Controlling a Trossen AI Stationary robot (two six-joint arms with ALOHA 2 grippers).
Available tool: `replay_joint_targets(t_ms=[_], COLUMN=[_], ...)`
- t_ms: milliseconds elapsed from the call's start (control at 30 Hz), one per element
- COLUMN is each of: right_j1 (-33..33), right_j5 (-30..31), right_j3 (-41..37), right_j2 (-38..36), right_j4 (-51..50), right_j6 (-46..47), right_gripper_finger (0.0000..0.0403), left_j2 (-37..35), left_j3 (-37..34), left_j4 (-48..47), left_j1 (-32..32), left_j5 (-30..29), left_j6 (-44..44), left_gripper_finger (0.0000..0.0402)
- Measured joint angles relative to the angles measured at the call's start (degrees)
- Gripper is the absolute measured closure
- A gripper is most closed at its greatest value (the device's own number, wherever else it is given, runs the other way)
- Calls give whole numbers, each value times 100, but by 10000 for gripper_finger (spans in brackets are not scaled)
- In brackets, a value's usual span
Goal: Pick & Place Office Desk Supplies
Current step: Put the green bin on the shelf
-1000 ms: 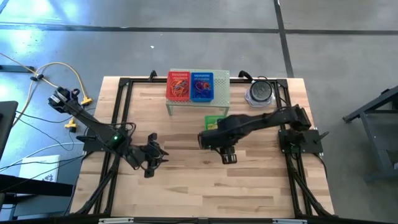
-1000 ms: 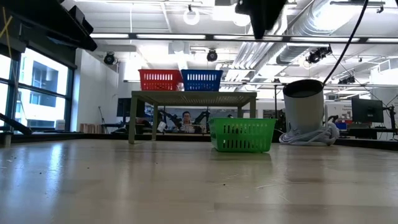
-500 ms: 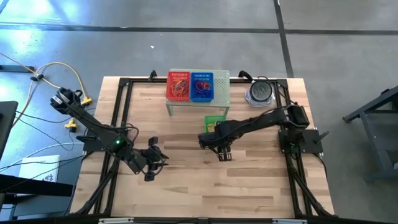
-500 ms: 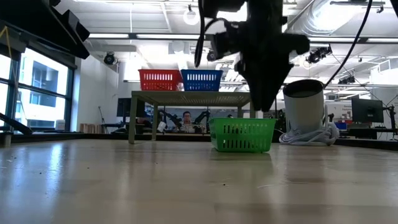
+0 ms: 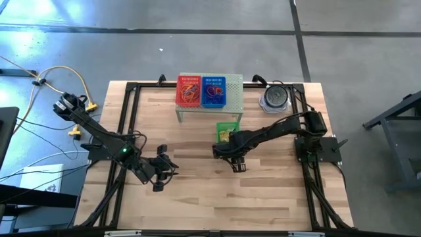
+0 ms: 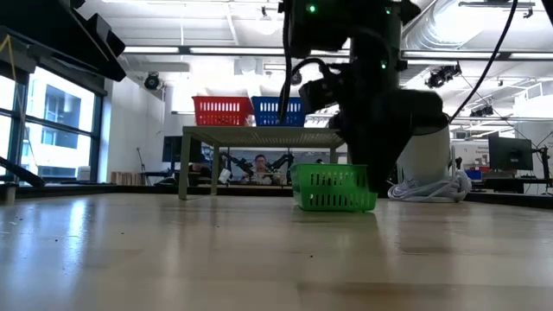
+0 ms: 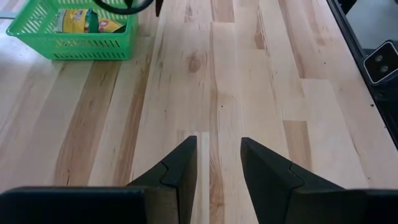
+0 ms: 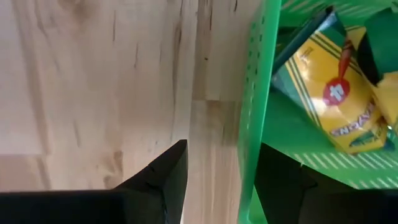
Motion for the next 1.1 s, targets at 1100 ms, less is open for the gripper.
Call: replay_joint_targets(t_ms=[1100], right_j1=[420], right_j5=[-13], right_j3=[480], right_j2=[-2], right_j4=[-1101], right_j6=[773], right_gripper_finger=[400], left_j2=[0], left_j3=[0], left_j4=[68], left_j1=[9], left_j5=[-50], left_j6=[46], left_gripper_finger=[283])
